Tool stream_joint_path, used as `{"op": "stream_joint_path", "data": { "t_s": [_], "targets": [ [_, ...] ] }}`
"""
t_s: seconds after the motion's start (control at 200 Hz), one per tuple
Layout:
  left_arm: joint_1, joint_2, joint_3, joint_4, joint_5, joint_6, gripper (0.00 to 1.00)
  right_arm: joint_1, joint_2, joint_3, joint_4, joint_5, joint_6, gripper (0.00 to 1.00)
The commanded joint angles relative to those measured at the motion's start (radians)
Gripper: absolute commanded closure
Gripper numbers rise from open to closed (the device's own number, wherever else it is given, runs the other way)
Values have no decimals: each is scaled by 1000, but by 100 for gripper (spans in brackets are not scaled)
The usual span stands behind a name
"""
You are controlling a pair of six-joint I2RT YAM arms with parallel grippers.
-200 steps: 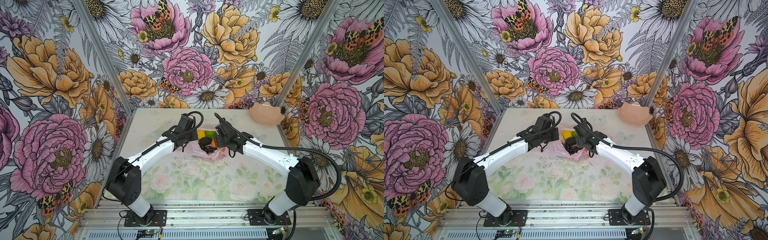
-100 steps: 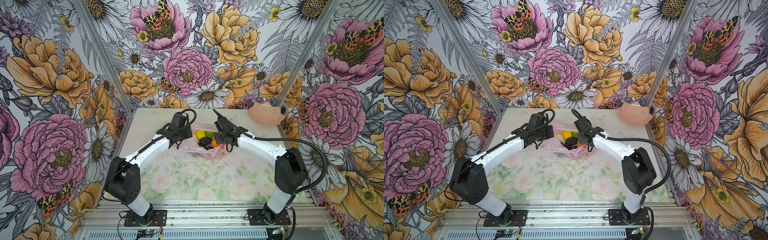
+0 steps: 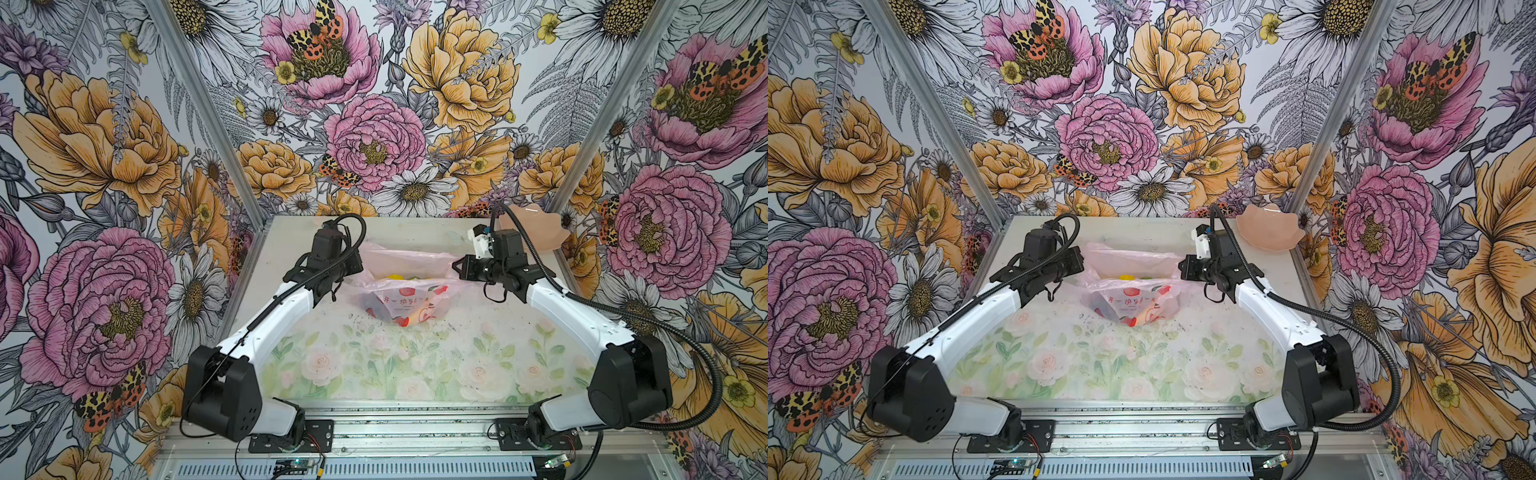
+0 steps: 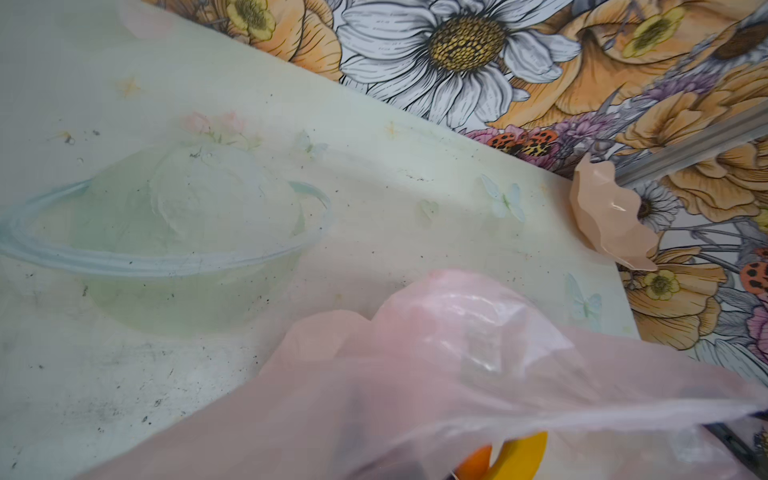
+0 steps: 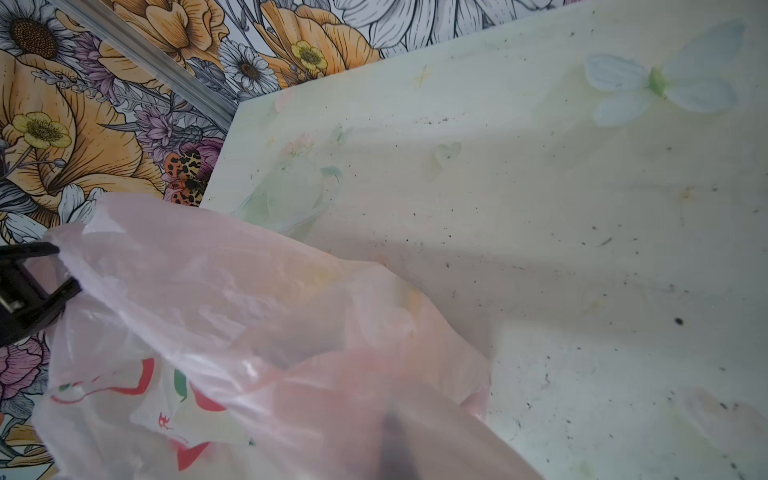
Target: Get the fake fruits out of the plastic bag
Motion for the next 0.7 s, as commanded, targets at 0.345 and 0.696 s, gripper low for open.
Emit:
{"op": "stream_joint_path", "data": {
  "t_s": [0.345, 0.696],
  "targets": [
    [95, 281, 143, -154, 45, -66, 100, -37, 135, -106, 179, -26, 91, 100],
    [-28, 86, 131, -318, -226, -135, 22, 31, 45, -116, 190, 9, 69, 100]
  ]
}}
